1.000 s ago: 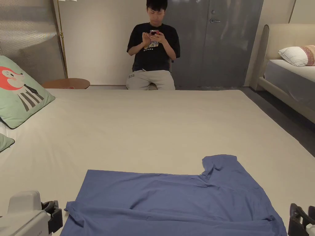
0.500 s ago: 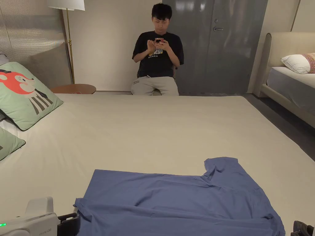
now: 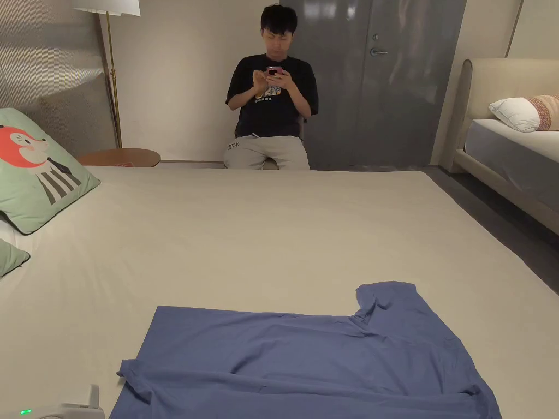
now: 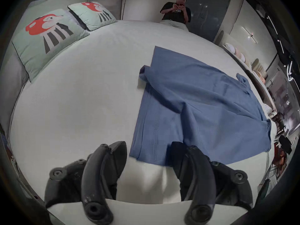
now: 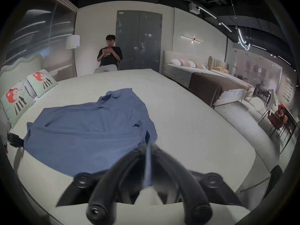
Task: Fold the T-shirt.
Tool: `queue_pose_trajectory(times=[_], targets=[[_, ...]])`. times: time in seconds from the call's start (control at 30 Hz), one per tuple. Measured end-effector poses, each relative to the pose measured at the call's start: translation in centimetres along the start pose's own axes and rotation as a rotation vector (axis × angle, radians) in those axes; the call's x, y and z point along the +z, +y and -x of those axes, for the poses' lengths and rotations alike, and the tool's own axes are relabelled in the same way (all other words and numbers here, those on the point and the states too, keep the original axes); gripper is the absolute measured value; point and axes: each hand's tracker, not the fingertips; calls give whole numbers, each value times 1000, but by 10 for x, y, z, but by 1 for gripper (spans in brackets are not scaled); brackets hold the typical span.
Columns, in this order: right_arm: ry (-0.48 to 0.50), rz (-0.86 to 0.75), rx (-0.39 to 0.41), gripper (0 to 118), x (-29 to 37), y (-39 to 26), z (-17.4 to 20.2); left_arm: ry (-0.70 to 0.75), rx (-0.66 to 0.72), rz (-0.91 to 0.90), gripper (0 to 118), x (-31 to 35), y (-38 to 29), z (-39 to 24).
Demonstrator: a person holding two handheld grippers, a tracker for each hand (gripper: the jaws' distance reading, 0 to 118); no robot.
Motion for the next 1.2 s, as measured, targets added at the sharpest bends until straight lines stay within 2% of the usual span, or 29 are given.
queue_pose_trajectory(times=[0.03,0.1,0.13,0.3,0.37,0.43,0.53,0.57,0.6,0.63,0.77,0.93,1.13,1.2], targets=[[1,15,-4,41,-3,-1,0,4,-15,-6,41,-5,2,4],[7,64,-10,97,-12,-4,-4,15,-30,-21,8,-5,2,2],[14,81,-13,104,-16,-5,-5,10,-27,-24,8,-3,3,3],[20,207,-44,103,-35,-14,-13,-2,-27,-52,5,11,-2,1],[39,270,-66,98,-48,-19,-15,-5,-18,-64,5,17,-3,2],[62,314,-39,68,-59,-23,-13,-8,-18,-73,5,26,-5,-1],[80,292,-39,36,-50,-17,-6,-10,-17,-89,4,39,-7,-1],[98,280,-41,19,-47,-13,-7,-13,-14,-91,4,39,-6,1],[119,268,-51,14,-44,-10,-7,-22,-8,-94,4,42,-6,3],[151,257,-79,13,-41,-7,-7,-38,1,-94,3,47,-6,4],[146,232,-49,12,-24,10,-14,-49,1,-111,3,70,-13,4],[141,207,-41,12,1,31,-25,-59,71,-115,3,93,-28,23],[145,302,-11,12,27,20,-29,-48,173,-69,3,104,-72,52],[137,341,30,12,33,10,-23,-32,189,-47,3,101,-86,56]])
